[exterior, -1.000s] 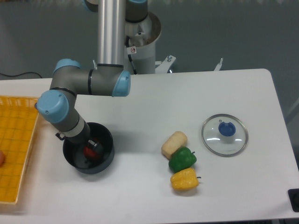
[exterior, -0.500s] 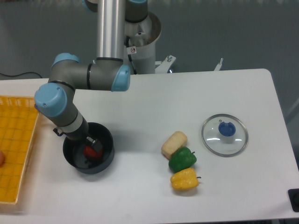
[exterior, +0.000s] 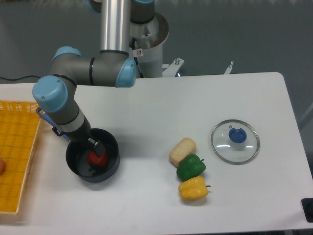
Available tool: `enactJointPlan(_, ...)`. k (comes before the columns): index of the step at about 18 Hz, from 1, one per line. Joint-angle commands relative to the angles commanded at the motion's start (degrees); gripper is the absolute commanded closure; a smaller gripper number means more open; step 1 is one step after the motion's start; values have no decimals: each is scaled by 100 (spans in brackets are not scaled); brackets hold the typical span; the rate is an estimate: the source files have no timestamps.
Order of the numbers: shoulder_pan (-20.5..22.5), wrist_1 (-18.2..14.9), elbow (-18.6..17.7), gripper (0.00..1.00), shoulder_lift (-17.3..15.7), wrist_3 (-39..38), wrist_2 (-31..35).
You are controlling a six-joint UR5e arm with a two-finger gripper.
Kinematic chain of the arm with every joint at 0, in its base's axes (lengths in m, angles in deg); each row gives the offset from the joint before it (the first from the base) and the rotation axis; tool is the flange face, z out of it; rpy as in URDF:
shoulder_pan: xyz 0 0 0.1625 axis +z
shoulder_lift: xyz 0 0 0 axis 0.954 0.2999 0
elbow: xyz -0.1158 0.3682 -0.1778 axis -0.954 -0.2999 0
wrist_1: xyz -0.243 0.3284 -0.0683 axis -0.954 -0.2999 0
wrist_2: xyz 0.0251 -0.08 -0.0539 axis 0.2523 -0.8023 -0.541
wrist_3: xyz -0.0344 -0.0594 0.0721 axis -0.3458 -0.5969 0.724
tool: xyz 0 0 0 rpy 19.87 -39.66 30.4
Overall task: Place the red pepper in the pot
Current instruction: 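Raise the open gripper up and away from the saucepan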
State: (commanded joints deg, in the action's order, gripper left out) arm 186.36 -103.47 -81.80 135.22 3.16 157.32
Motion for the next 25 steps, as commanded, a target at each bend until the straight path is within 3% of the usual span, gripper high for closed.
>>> enactJointPlan(4, 44, -35, -44, 17, -158, 0, 26)
enactJointPlan(11, 421, -220, -106, 1, -554, 88, 35)
enactJointPlan(15, 869, -413, -106, 0, -756, 175, 9)
enactJointPlan(20, 1598, -852, -114, 0, -985, 1255, -35)
enactJointPlan(25, 2363, -914, -106, 0, -950, 2028, -456)
